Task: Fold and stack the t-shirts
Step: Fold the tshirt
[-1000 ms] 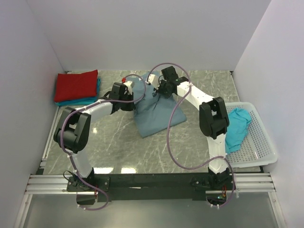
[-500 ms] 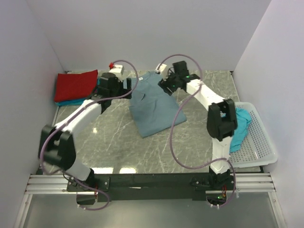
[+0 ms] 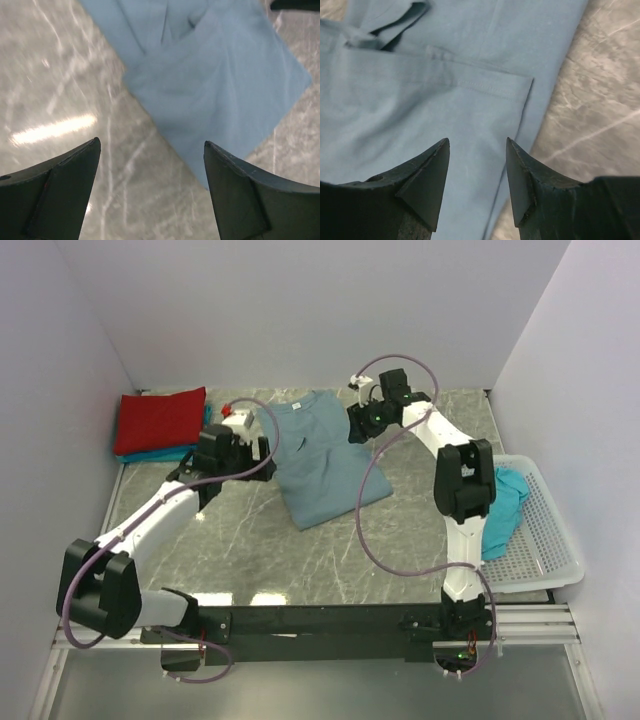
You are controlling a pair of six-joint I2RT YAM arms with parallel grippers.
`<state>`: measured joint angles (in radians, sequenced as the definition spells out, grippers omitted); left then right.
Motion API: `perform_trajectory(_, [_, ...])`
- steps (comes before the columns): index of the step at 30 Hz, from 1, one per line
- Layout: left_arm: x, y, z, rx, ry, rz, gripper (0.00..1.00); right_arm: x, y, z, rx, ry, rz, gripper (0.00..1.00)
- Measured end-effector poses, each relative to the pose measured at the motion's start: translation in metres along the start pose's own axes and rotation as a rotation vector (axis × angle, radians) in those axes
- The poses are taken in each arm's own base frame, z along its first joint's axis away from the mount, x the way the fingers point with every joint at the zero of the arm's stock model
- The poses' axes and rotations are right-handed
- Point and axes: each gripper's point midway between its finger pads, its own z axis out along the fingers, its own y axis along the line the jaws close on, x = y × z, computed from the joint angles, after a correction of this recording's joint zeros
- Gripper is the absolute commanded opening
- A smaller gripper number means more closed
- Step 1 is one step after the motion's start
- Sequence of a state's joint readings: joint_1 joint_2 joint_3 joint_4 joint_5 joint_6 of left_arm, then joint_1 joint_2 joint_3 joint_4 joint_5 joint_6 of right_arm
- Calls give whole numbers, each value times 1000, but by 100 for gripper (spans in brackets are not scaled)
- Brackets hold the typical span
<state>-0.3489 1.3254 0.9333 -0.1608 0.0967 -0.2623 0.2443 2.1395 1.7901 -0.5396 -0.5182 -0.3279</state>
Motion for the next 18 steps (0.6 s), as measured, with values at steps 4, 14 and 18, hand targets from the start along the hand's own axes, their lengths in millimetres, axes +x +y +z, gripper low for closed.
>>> perform_trajectory(4, [25,3,4,9,55,-102,84,4,-8,22,-1,34,77,56])
perform_trajectory(14, [61,30,78,14,222,-322,68,-23,-27,39,29,13,144,56])
perform_trajectory(18, [63,29,96,36,249,-346,62,-21,-26,38,32,26,162,55])
